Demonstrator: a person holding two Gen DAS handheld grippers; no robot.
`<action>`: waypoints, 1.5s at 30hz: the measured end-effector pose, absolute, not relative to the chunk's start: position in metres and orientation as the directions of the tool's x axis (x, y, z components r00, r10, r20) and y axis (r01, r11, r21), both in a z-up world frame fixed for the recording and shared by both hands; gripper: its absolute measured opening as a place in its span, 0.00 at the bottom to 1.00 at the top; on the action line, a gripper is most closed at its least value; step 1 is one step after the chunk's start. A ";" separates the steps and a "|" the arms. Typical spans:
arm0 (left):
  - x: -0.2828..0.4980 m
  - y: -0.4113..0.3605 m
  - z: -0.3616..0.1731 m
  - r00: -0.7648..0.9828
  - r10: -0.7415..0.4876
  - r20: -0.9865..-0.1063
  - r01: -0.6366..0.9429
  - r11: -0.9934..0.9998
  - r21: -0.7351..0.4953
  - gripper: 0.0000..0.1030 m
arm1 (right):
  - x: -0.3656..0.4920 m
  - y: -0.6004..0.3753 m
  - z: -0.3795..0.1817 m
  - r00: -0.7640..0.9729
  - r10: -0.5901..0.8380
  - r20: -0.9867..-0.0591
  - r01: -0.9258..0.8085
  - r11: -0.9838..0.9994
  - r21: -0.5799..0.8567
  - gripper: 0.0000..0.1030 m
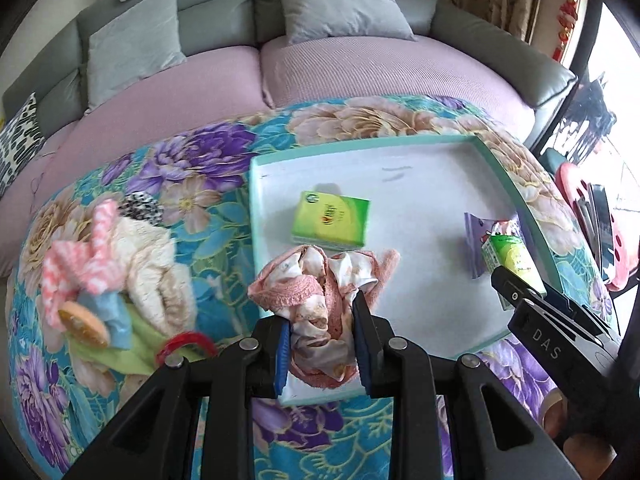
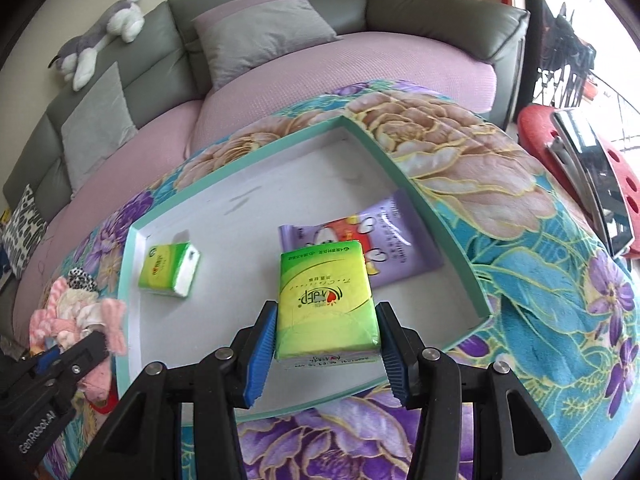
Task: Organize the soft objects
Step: 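Carry the lace cloth with the left gripper while the right carries the tissue pack to the tray, then release the tissue pack with the right gripper while the left releases the lace cloth in the tray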
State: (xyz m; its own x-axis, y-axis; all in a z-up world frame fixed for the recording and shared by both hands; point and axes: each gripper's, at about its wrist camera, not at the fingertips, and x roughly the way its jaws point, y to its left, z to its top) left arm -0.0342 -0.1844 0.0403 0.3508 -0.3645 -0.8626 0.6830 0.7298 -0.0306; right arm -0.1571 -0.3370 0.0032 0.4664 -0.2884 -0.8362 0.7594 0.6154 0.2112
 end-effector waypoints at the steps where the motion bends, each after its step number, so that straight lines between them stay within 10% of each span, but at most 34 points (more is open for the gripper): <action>1: -0.035 -0.190 0.037 0.341 -0.363 -0.867 0.690 0.723 -0.031 0.28 | -0.159 -0.340 0.003 0.463 -0.292 -0.837 0.766 0.607 0.212 0.50; 18: -0.029 -0.217 0.007 0.290 -0.410 -0.865 0.698 0.709 -0.102 0.42 | -0.168 -0.351 0.002 0.468 -0.306 -0.829 0.784 0.577 0.229 0.51; 34: -0.011 -0.199 0.004 0.382 -0.357 -0.852 0.621 0.783 -0.049 0.92 | -0.155 -0.342 -0.003 0.432 -0.323 -0.842 0.768 0.622 0.156 0.99; 45: 0.011 -0.173 0.005 0.449 -0.326 -0.832 0.513 0.856 -0.058 0.94 | -0.149 -0.337 -0.004 0.415 -0.327 -0.849 0.757 0.642 0.123 1.00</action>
State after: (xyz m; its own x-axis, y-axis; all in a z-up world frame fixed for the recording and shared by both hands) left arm 0.0107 -0.1734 0.0052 0.4490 -0.3255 -0.8321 0.5134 0.8562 -0.0579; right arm -0.1487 -0.3369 -0.0045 0.4147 -0.3269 -0.8492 0.7572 0.6415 0.1229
